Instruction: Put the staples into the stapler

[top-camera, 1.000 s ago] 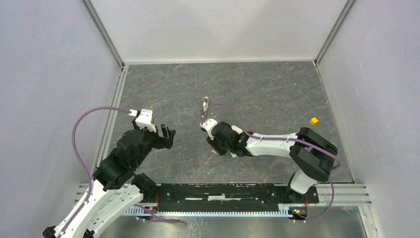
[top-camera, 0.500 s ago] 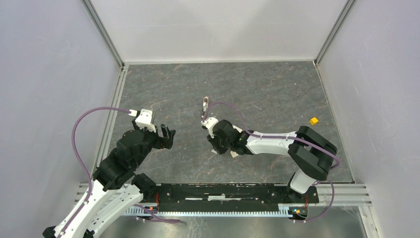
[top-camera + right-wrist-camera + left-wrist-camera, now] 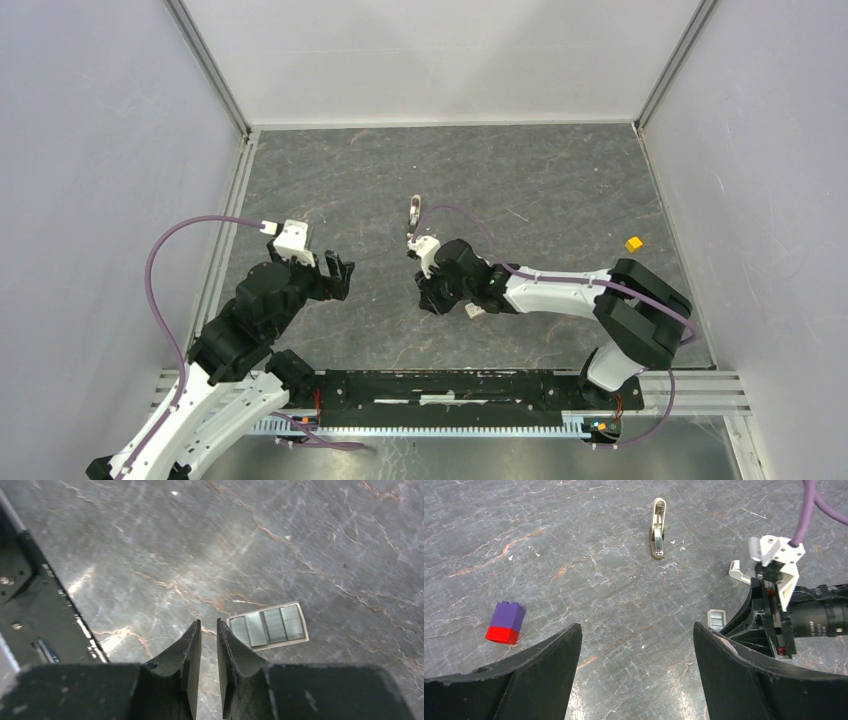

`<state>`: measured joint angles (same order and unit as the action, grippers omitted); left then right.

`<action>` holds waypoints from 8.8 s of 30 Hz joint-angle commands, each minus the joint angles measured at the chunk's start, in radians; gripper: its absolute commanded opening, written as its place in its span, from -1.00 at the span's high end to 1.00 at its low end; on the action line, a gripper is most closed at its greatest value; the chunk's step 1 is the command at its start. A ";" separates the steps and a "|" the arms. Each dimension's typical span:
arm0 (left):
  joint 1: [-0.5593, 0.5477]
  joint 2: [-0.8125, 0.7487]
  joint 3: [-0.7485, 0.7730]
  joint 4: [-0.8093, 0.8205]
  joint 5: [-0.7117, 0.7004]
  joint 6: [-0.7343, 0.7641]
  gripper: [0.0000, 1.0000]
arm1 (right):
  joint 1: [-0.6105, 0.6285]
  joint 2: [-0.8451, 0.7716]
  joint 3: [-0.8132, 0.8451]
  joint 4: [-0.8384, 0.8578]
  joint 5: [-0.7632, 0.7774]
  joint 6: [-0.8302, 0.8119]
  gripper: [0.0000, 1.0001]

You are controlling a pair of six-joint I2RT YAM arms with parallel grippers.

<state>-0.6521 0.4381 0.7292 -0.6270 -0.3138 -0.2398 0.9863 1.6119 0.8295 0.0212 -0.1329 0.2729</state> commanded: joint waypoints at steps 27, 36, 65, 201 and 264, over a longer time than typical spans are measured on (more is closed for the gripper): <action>-0.430 0.426 -0.383 0.803 -0.098 -0.238 -0.38 | -0.150 0.054 0.114 -0.100 0.111 -0.120 0.29; -0.541 0.756 -0.336 0.963 -0.220 -0.236 -0.56 | -0.218 -0.056 0.031 -0.073 0.109 -0.086 0.25; -0.549 1.086 -0.286 1.124 -0.187 -0.113 -0.04 | -0.331 -0.331 -0.140 -0.043 0.050 -0.076 0.23; 0.132 0.524 -0.366 0.611 0.430 -0.469 -0.41 | -0.012 -0.055 -0.017 -0.043 0.076 -0.062 0.16; 0.134 0.491 -0.370 0.588 0.414 -0.464 -0.41 | 0.037 -0.005 -0.003 -0.050 0.179 -0.034 0.31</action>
<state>-0.5228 0.9455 0.3653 -0.0544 0.1081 -0.6785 1.0195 1.6043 0.8108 -0.0509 0.0486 0.2207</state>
